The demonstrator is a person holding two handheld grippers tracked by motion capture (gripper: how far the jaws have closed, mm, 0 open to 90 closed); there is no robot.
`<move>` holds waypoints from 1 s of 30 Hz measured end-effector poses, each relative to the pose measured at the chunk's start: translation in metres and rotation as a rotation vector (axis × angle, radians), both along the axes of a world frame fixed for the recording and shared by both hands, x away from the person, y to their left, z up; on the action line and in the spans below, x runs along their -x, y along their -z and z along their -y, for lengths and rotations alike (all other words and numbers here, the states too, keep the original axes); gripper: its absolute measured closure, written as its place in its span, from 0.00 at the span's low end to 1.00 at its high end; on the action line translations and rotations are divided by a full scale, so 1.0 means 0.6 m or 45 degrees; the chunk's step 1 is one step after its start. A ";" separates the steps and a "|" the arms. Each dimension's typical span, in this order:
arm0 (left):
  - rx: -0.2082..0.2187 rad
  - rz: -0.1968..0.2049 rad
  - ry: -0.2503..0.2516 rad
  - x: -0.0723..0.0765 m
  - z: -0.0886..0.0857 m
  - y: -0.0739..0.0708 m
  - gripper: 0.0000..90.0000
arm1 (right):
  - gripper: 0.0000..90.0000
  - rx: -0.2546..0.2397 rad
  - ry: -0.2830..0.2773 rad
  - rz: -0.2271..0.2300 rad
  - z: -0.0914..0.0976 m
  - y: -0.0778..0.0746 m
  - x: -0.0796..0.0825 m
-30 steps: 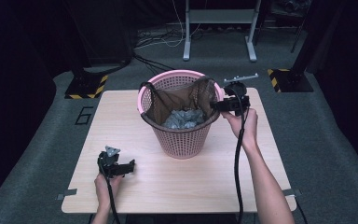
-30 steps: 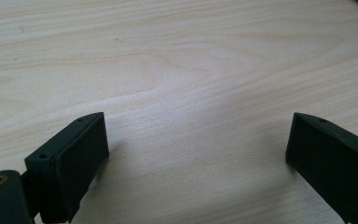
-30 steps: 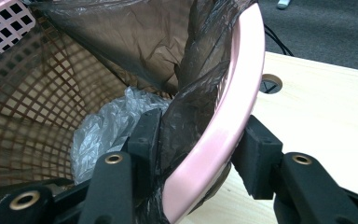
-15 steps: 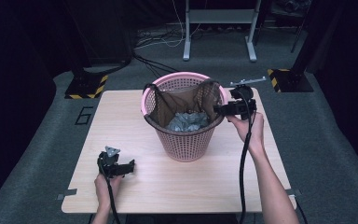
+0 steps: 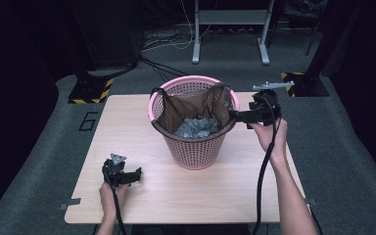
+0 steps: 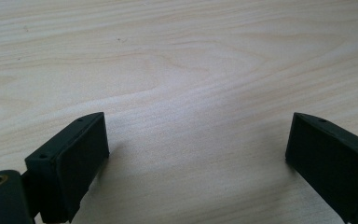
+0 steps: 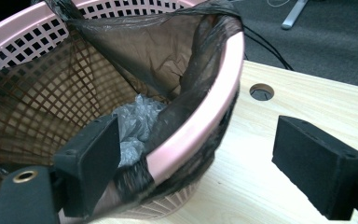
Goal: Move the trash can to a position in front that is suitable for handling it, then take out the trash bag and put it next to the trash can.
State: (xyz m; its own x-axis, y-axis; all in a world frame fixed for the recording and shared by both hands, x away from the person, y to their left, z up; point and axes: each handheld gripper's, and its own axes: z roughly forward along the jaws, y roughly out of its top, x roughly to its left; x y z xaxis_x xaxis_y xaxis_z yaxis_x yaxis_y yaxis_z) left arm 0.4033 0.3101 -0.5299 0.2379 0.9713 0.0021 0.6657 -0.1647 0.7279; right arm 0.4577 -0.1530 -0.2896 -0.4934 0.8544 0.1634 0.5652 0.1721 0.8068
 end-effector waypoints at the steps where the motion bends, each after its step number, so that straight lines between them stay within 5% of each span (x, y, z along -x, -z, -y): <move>1: 0.002 -0.003 0.001 0.000 -0.001 0.000 0.06 | 0.15 -0.007 0.003 0.005 0.004 0.000 0.002; 9: 0.010 -0.009 -0.016 0.001 -0.001 0.000 0.07 | 0.15 -0.036 0.018 0.018 0.034 0.003 0.020; 11: -0.018 -0.057 -0.020 0.000 -0.001 -0.007 0.07 | 0.15 -0.034 0.014 0.022 0.037 0.003 0.023; 13: 0.012 -0.097 0.032 -0.005 -0.002 -0.015 0.05 | 0.15 -0.026 0.010 0.022 0.038 0.002 0.024; 22: 0.104 -0.102 0.174 -0.022 -0.006 -0.081 0.06 | 0.16 0.003 -0.006 0.018 0.027 0.001 0.016; 30: 0.156 -0.060 0.236 -0.041 -0.004 -0.148 0.07 | 0.19 0.022 -0.001 0.036 0.023 -0.012 0.010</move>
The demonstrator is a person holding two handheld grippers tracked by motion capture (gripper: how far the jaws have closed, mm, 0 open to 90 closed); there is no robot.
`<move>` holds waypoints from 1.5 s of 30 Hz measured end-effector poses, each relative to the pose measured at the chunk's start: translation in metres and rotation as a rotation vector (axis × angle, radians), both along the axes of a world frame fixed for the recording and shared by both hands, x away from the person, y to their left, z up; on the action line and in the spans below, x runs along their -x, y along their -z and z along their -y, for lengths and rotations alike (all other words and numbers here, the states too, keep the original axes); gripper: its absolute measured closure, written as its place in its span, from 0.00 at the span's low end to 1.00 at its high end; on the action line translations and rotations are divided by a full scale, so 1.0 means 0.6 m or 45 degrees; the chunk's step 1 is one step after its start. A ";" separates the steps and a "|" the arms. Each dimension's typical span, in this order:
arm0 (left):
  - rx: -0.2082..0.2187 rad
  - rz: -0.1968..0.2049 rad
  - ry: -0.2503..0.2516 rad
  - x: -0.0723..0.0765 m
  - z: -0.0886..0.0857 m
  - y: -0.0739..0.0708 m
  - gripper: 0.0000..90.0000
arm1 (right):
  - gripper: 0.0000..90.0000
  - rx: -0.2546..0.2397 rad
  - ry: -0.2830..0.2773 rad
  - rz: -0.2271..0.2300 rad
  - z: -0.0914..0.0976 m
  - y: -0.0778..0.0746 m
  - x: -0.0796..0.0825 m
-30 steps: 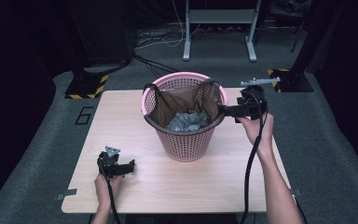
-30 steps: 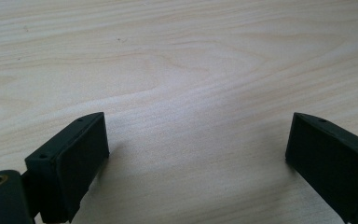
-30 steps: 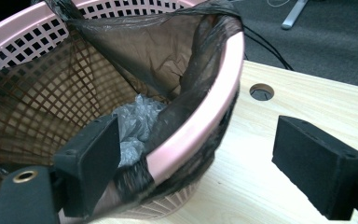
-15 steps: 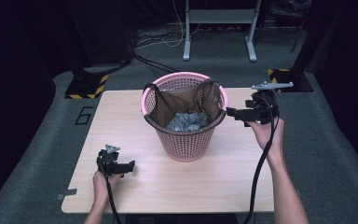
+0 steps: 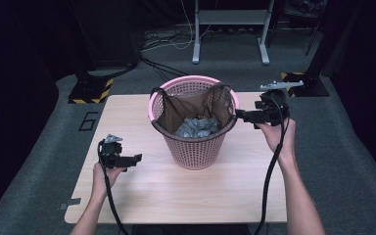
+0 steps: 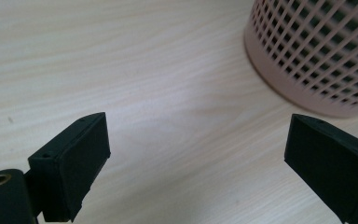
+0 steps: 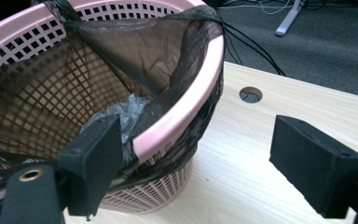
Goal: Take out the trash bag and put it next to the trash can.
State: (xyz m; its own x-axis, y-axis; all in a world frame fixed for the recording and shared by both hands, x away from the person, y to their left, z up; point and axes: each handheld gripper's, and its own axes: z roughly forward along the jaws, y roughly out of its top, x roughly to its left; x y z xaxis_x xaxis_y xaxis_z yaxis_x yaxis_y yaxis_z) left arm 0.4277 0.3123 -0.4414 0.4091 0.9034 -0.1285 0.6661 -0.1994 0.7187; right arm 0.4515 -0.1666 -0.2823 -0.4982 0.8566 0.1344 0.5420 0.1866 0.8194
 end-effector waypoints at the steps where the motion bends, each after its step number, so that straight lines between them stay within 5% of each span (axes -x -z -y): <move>1: 0.004 0.003 0.012 -0.003 0.001 -0.008 0.07 | 0.19 0.002 0.000 0.005 -0.002 -0.002 -0.001; 9: -0.011 0.014 0.087 -0.032 0.012 -0.062 0.09 | 0.26 0.034 0.000 0.005 -0.018 -0.006 -0.023; 22: 0.056 0.028 0.174 -0.092 0.021 -0.161 0.09 | 0.36 0.082 -0.007 -0.009 -0.037 -0.015 -0.055; 36: 0.044 0.085 0.173 -0.147 0.049 -0.251 0.17 | 0.44 0.100 0.017 -0.035 -0.052 -0.025 -0.102; 45: 0.069 0.111 0.178 -0.189 0.083 -0.282 0.25 | 0.51 0.116 0.046 -0.052 -0.070 -0.026 -0.142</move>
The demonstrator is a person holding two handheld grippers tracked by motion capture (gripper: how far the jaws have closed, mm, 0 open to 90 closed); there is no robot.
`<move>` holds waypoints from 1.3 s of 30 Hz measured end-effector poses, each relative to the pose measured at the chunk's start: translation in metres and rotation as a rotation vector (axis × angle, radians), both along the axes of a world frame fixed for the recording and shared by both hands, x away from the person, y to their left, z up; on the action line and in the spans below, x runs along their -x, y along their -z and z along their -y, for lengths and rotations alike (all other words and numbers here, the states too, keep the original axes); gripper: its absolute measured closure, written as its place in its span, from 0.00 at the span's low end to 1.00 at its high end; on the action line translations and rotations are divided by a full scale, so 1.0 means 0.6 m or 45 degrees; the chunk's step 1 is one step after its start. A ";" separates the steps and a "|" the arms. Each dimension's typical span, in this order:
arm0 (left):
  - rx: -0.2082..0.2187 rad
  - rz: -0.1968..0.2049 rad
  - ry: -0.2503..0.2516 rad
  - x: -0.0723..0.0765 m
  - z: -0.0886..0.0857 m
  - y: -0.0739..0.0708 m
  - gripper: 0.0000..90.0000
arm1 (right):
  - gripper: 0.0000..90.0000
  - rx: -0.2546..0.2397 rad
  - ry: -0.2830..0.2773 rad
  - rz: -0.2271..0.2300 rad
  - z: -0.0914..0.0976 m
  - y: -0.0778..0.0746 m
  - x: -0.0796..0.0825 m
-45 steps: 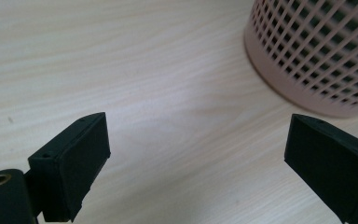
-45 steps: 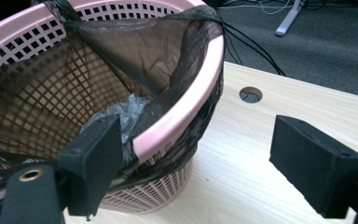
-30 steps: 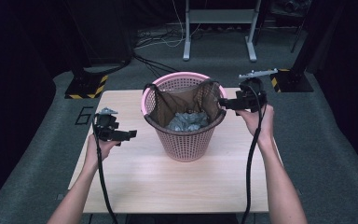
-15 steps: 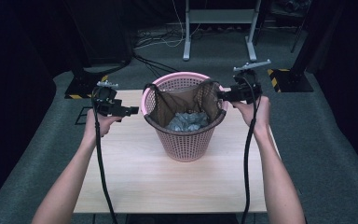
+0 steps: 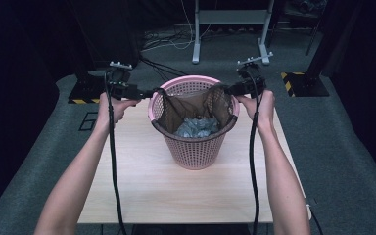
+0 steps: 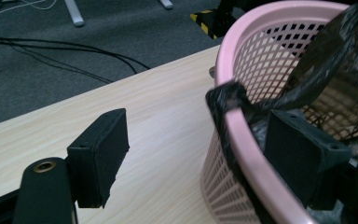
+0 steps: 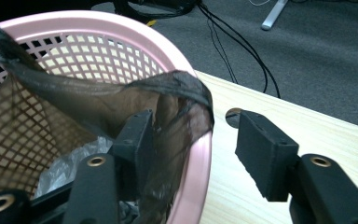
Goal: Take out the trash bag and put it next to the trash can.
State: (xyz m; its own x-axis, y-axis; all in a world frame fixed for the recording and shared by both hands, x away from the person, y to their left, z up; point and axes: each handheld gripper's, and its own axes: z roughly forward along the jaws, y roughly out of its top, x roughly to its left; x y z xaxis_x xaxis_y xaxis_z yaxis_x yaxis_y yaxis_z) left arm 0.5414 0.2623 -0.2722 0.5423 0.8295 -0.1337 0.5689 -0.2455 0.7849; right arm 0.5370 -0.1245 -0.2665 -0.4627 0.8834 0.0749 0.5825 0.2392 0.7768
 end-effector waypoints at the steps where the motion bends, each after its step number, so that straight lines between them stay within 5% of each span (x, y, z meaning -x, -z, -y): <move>1: 0.003 -0.003 0.006 -0.005 0.004 -0.002 0.25 | 0.51 -0.003 0.000 0.001 -0.001 -0.001 -0.003; 12: -0.038 -0.052 0.038 -0.042 0.046 0.009 0.45 | 0.59 0.009 0.014 -0.031 -0.016 0.005 -0.040; 22: -0.127 0.008 0.066 -0.030 0.065 0.011 0.77 | 0.73 0.012 0.007 -0.015 -0.027 0.006 -0.044; 39: -0.188 0.092 0.048 0.002 0.065 -0.002 0.87 | 0.97 -0.016 0.054 0.021 -0.015 0.006 -0.028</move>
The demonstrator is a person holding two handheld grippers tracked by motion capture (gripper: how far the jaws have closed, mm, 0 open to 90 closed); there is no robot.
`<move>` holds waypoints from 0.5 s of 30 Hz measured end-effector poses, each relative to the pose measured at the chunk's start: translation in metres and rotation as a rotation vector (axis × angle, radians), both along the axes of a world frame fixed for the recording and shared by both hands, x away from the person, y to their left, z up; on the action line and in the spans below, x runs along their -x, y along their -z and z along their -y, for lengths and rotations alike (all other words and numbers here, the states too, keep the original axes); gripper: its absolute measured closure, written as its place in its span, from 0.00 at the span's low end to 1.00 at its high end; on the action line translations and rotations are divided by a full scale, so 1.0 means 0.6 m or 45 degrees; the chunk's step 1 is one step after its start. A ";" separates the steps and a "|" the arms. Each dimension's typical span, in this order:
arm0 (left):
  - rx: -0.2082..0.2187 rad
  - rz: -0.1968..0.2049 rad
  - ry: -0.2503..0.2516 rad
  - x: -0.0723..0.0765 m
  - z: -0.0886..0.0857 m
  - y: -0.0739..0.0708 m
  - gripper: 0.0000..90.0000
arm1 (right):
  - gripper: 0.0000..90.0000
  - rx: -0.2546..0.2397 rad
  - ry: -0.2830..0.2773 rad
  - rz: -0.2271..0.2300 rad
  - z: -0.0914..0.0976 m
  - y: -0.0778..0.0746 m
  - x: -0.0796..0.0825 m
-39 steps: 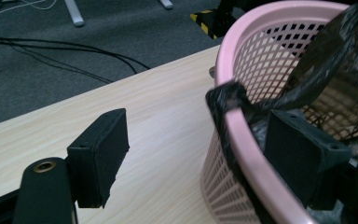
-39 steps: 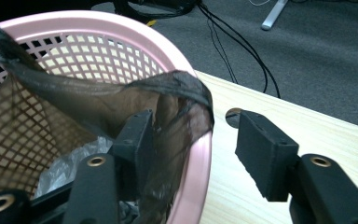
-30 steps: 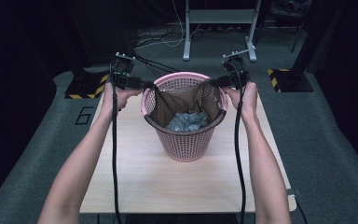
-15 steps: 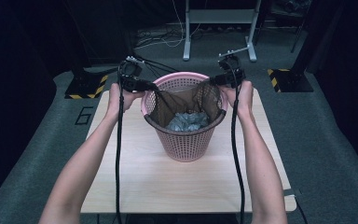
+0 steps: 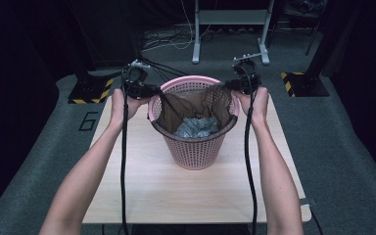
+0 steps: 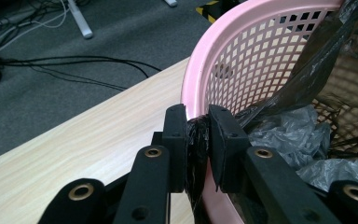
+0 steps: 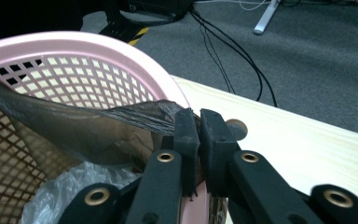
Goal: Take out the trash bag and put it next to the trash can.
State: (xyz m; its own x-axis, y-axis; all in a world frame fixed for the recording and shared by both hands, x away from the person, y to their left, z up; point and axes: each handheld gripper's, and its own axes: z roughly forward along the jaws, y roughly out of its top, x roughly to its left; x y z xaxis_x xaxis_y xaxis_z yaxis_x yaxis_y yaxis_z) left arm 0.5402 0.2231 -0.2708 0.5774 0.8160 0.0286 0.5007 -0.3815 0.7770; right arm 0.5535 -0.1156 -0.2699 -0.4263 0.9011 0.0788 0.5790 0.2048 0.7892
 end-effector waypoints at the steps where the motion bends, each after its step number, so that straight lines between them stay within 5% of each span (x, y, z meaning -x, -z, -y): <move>1: 0.001 0.008 0.000 0.002 0.000 -0.001 0.87 | 0.97 0.000 0.000 0.000 0.000 0.000 0.000; 15: 0.047 -0.017 0.065 0.029 -0.014 -0.004 0.95 | 1.00 -0.039 -0.076 0.037 0.007 -0.016 0.050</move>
State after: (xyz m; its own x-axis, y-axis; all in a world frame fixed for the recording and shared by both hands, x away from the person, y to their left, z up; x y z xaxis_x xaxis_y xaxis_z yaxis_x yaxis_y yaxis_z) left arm 0.5227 0.2315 -0.2685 0.6186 0.7856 -0.0091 0.4915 -0.3779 0.7846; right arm 0.5234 -0.1197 -0.2604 -0.4815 0.8715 0.0926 0.5430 0.2137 0.8121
